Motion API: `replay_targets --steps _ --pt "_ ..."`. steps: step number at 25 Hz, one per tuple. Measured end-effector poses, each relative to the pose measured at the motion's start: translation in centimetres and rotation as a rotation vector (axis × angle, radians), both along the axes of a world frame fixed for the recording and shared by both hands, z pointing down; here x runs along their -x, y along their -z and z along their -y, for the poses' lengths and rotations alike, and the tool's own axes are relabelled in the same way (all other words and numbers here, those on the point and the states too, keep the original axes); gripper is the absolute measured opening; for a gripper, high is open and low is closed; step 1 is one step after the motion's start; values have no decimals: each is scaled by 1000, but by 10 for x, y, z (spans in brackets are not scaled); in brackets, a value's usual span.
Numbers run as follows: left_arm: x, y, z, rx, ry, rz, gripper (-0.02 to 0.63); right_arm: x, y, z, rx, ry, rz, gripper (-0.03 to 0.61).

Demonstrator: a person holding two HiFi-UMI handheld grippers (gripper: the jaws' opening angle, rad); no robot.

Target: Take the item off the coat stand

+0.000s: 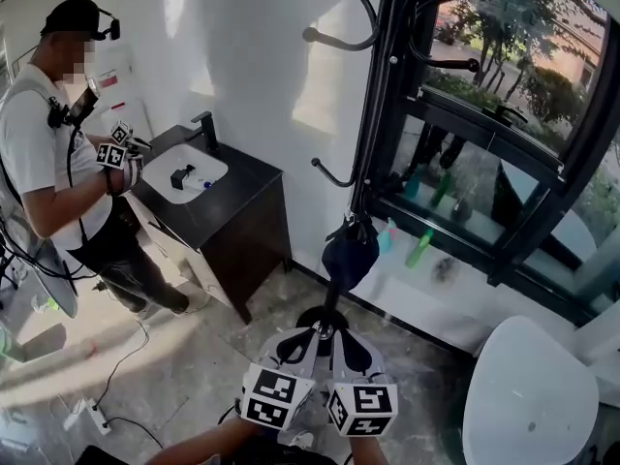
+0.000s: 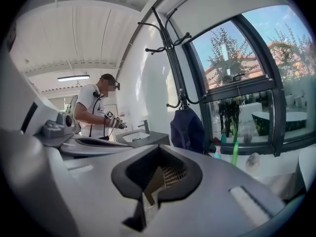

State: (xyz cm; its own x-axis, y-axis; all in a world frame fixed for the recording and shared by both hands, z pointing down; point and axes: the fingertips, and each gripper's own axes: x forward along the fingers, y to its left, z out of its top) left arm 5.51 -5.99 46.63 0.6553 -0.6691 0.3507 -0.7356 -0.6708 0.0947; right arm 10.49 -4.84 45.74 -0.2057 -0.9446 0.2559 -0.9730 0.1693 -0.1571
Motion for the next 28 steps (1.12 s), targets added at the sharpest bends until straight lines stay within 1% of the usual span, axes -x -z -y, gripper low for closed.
replay_targets --steps 3,9,10,11,19,23,28 --pt "-3 -3 14 5 -12 -8 2 -6 -5 13 9 -23 -32 5" --pt "-4 -10 61 13 -36 -15 2 -16 -10 51 9 -81 -81 5" --pt "-7 -11 67 17 -46 -13 2 -19 -11 55 15 -90 -86 18" --pt "-9 -12 73 20 -56 -10 2 -23 -13 60 23 -99 -89 50" --pt "-18 -14 116 31 -102 -30 2 -37 -28 95 74 -163 -124 100" --pt "-19 -15 131 34 -118 -38 2 -38 -36 111 95 -180 -139 138" --pt "-18 -18 146 35 -143 -38 2 -44 -44 132 109 -215 -157 147"
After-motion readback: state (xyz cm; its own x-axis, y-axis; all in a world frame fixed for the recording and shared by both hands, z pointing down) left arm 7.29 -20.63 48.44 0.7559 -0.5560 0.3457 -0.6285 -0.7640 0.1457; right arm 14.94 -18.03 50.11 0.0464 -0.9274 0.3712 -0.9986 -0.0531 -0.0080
